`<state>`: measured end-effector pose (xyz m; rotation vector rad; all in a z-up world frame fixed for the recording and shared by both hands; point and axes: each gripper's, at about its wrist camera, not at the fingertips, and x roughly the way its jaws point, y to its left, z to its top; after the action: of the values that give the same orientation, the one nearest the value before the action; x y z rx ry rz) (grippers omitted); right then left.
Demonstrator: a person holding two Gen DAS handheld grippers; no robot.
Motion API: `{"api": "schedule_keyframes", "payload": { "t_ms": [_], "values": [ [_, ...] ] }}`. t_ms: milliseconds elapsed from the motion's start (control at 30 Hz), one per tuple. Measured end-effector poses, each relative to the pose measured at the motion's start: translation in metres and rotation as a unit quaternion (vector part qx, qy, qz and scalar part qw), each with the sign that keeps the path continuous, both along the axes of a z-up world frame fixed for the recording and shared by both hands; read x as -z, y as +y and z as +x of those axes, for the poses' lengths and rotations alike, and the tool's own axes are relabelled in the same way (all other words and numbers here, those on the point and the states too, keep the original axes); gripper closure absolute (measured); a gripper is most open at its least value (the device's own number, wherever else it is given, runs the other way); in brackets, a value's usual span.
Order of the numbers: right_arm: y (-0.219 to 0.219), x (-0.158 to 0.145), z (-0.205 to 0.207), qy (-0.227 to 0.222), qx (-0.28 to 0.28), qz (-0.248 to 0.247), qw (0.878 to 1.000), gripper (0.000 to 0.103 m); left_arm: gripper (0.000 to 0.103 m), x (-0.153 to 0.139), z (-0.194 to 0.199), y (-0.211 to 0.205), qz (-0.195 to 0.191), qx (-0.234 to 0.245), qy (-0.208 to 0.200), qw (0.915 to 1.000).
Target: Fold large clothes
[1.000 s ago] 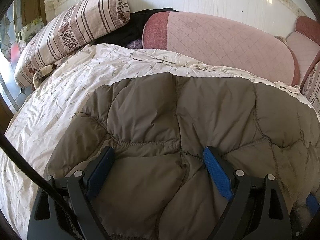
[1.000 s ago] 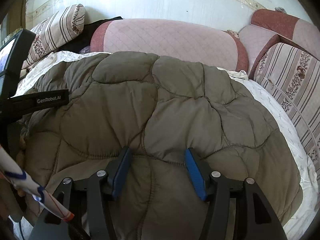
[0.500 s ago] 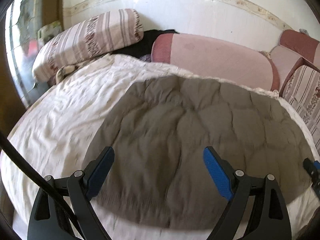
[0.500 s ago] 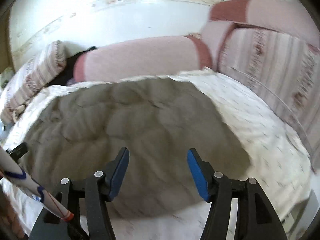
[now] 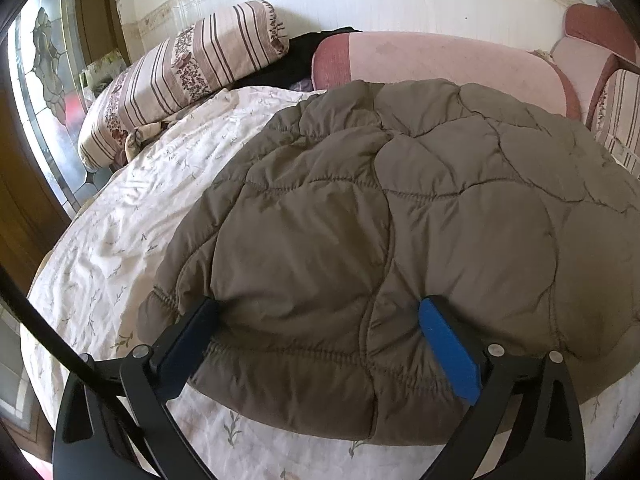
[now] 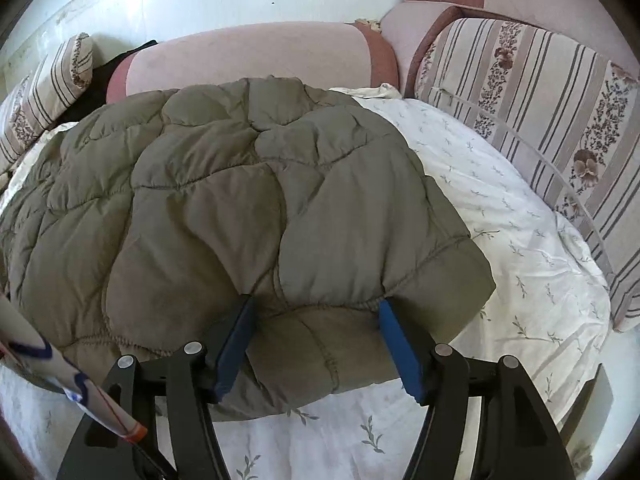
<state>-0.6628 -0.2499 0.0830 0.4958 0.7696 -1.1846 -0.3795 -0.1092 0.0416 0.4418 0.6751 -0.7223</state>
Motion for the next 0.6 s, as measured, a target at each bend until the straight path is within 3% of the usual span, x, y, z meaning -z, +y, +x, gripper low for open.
{"api": "schedule_keyframes", "payload": {
  "t_ms": [233, 300, 600],
  "values": [
    [0.029, -0.013, 0.000, 0.009, 0.007, -0.037, 0.999, 0.031, 0.002, -0.011, -0.017, 0.016, -0.004, 0.008, -0.013, 0.9999],
    [0.044, -0.017, 0.000, 0.005, -0.006, -0.040, 0.999, 0.025, 0.002, -0.015, -0.029, 0.027, -0.009, 0.017, -0.010, 0.9998],
    [0.135, -0.026, -0.005, -0.019, -0.091, -0.013, 0.996, 0.024, 0.002, -0.016, -0.073, 0.091, 0.002, 0.051, 0.036, 0.9980]
  ]
}}
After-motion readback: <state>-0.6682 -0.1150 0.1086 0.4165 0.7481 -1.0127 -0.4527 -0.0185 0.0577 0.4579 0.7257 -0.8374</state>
